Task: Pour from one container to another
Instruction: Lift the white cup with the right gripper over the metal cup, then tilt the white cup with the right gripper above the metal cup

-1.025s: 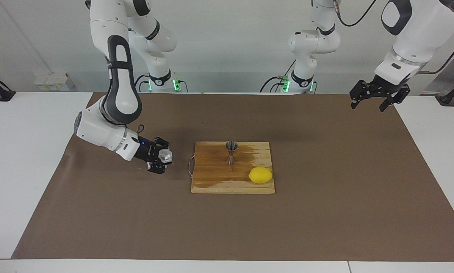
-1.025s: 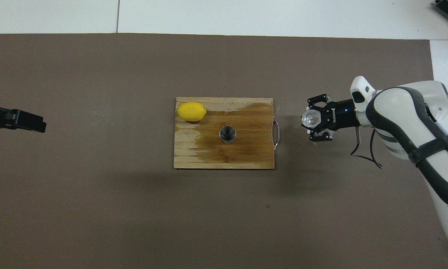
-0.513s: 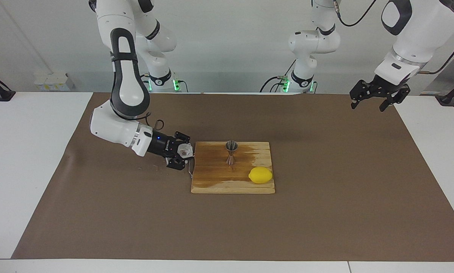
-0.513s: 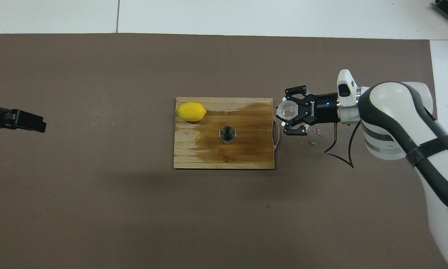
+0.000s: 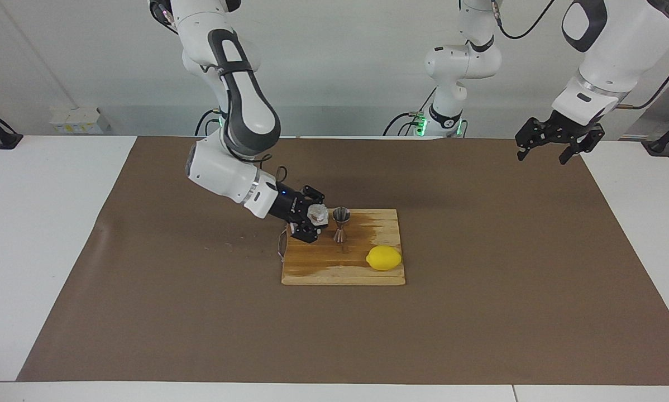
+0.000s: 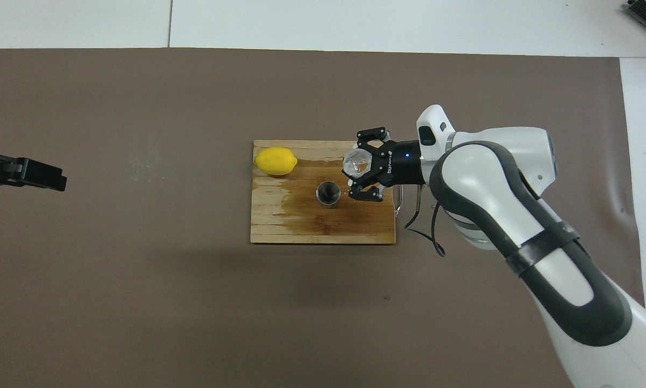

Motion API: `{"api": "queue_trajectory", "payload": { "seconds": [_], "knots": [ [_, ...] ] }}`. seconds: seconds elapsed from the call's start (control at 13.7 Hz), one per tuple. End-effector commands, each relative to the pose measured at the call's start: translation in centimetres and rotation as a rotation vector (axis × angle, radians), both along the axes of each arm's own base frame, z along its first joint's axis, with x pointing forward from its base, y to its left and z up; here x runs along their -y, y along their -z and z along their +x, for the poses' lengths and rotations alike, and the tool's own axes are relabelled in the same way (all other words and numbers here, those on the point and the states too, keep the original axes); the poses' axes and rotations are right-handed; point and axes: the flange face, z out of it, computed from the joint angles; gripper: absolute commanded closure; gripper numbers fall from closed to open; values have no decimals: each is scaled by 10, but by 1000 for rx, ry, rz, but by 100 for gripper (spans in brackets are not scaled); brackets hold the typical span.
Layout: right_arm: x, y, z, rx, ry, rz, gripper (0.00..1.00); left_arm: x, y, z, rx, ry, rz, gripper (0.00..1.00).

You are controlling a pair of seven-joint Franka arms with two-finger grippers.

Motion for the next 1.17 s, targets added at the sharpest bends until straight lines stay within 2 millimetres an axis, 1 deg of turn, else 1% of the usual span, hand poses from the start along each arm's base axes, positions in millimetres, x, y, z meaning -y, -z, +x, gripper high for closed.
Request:
{"api": "queue_trajectory", "payload": {
  "seconds": [0.0,0.07,0.22,0.44,0.51,0.66,0.88,1.1],
  "knots": [
    [-24,-7,-9,11,18,-21,100,-2,-2,-6,10,6,18,0],
    [-29,-7,-12,14,1,-42,100,-2,-2,-6,10,6,18,0],
    [-30,-12,-13,30,-35,-127,100,-2,-2,-7,8,6,18,0],
    [-30,-33,-17,47,-53,-213,100,-2,-2,-7,8,6,18,0],
    [-25,-34,-16,41,-53,-216,100,-2,-2,-7,8,6,18,0],
    [-25,-36,-19,42,-67,-227,100,-2,-2,-7,8,6,18,0],
    [-24,-33,-21,73,-114,-332,100,-2,-2,-7,8,6,18,0],
    [-29,-32,-24,87,-135,-443,100,-2,-2,-6,10,6,18,0]
  ]
}}
